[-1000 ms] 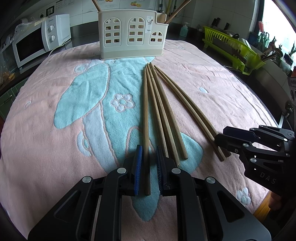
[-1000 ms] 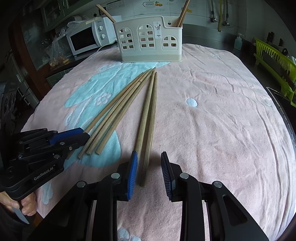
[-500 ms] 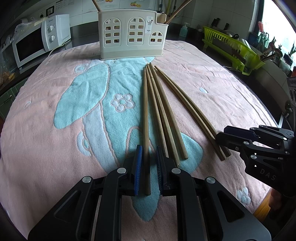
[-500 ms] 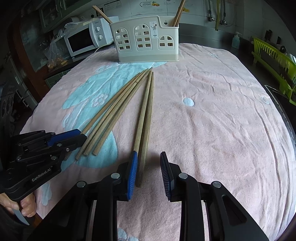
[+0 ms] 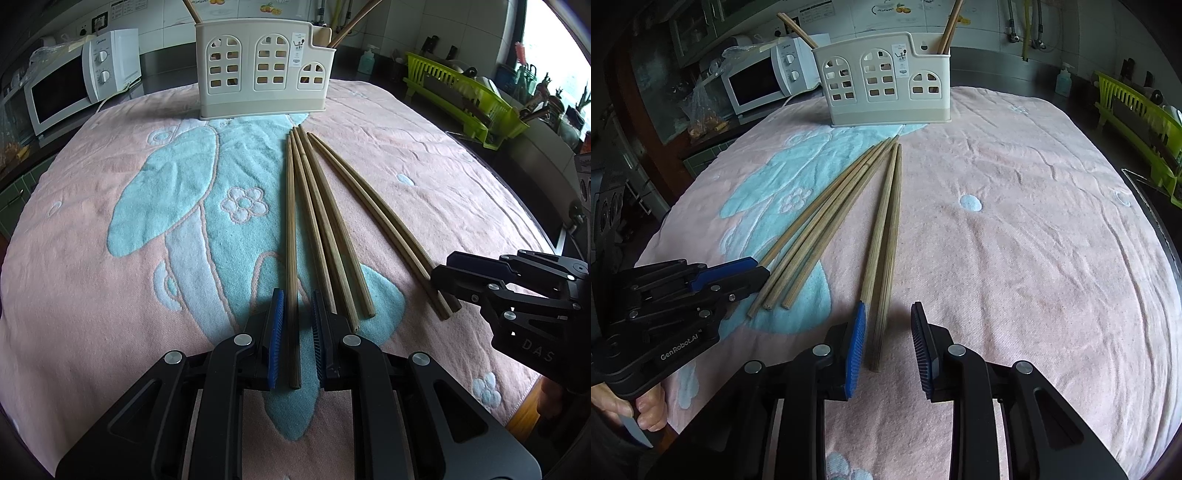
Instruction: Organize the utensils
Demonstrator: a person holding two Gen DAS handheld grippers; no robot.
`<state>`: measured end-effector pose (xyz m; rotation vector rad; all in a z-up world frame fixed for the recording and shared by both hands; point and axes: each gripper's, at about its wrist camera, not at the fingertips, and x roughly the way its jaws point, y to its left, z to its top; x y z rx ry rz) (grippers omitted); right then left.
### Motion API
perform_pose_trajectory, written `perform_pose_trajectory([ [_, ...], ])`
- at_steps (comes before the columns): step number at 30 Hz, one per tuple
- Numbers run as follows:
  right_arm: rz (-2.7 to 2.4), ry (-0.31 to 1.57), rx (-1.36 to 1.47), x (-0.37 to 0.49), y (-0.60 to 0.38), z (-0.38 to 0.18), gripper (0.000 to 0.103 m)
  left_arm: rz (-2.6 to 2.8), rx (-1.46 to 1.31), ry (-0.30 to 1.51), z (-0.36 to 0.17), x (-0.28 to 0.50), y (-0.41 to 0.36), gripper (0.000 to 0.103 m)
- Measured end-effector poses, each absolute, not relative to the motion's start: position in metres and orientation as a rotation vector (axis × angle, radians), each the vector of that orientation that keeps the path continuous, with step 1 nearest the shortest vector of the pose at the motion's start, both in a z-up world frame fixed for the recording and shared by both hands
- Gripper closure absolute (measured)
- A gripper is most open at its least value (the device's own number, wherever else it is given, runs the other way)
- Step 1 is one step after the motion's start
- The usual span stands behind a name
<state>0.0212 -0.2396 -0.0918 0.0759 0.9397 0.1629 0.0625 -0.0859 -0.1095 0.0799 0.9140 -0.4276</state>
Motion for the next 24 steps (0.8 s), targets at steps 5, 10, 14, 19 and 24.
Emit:
perform_pose_trajectory([
  [5, 0.165, 0.934, 0.075, 0.0195, -0.2386, -0.0890, 0.077, -0.428, 0.081, 0.914, -0.1096, 0.0625, -0.0860, 0.088],
  [10, 0.168, 0.933, 0.073, 0.0187, -0.2372, -0.0883, 0.076, -0.429, 0.080, 0.913, -0.1093, 0.0622, -0.0862, 0.088],
  [14, 0.173, 0.940, 0.073, 0.0181, -0.2358, -0.0909, 0.075, -0.431, 0.081, 0.913, -0.1092, 0.0622, -0.0863, 0.088],
  [19, 0.172, 0.945, 0.078, 0.0178, -0.2369, -0.0935, 0.075, -0.431, 0.081, 0.913, -0.1093, 0.0620, -0.0863, 0.088],
  [24, 0.171, 0.944, 0.077, 0.0175, -0.2374, -0.0932, 0.075, -0.436, 0.077, 0.911, -0.1091, 0.0618, -0.0860, 0.088],
])
